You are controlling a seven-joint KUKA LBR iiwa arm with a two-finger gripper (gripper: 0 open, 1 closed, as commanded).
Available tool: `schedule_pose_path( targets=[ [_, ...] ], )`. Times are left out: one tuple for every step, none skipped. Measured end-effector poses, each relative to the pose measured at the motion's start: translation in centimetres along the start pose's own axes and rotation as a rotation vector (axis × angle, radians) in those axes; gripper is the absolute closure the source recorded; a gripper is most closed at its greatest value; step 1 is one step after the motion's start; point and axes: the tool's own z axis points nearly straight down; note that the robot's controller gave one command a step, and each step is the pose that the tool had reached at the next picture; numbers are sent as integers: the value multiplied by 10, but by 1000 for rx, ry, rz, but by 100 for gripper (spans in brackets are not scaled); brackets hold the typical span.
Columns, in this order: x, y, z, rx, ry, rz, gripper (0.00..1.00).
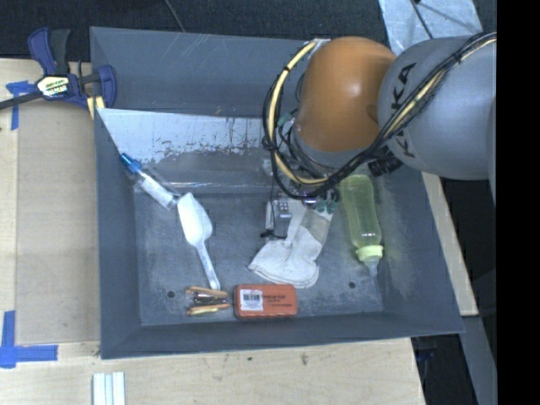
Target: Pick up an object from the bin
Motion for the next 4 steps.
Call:
schedule_pose_path(
  targets=[
    [-2,0,-5,0,-8,1,0],
    [4,-19,38,0,-13,-69,0],
    [-5,-66,75,0,-8,-239,0],
    [-35,-89,97,0,-15,-109,100]
  ],
)
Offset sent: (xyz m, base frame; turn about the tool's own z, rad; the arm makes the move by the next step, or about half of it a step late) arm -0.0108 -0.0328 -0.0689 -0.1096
